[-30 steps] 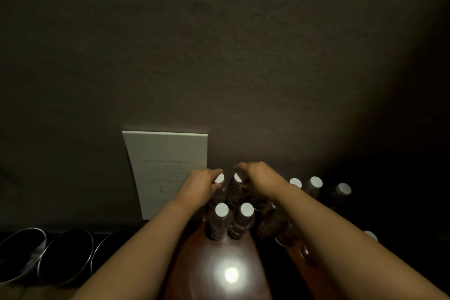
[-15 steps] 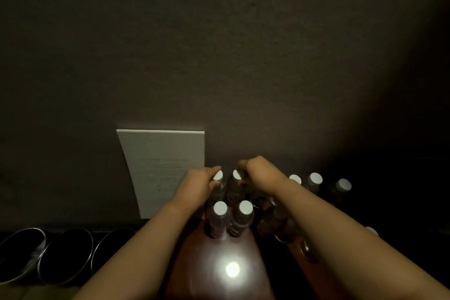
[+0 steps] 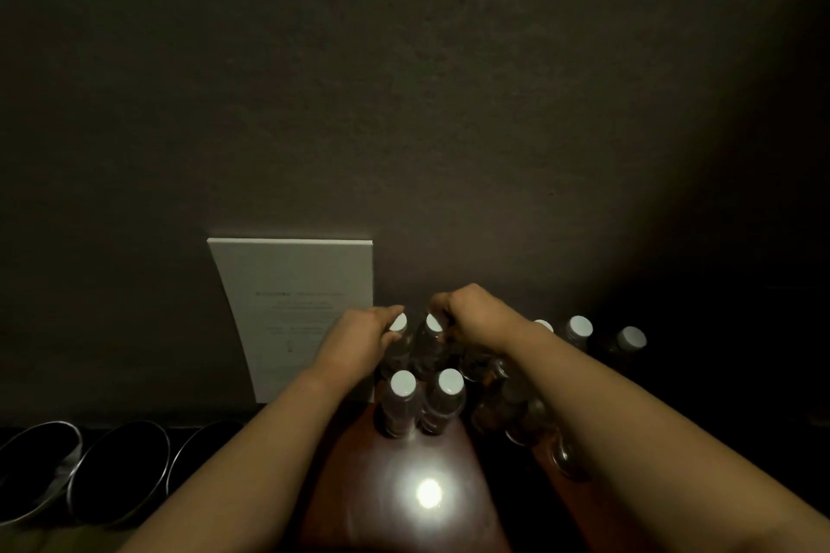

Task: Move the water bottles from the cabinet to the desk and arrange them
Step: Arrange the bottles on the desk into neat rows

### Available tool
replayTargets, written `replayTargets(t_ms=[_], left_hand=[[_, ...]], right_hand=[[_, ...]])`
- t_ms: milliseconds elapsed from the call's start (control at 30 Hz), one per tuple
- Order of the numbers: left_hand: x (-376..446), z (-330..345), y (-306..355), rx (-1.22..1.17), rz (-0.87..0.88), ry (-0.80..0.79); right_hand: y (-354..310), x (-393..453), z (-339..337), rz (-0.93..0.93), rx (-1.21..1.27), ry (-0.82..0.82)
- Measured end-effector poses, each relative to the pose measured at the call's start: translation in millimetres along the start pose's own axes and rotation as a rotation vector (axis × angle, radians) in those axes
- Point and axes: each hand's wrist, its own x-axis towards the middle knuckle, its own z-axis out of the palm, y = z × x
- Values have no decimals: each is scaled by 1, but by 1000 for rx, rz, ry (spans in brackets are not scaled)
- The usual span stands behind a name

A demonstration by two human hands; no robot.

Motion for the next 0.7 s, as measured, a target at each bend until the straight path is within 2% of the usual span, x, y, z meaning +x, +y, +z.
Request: replayTargets(t_ms=[233,700], left_hand=[[-1,-3,1,18,32,-12],[-1,-6,3,24,-25,-58]], right_hand=[[0,-1,3,-2,45,-13],[-7,-9,7,54,22,19]])
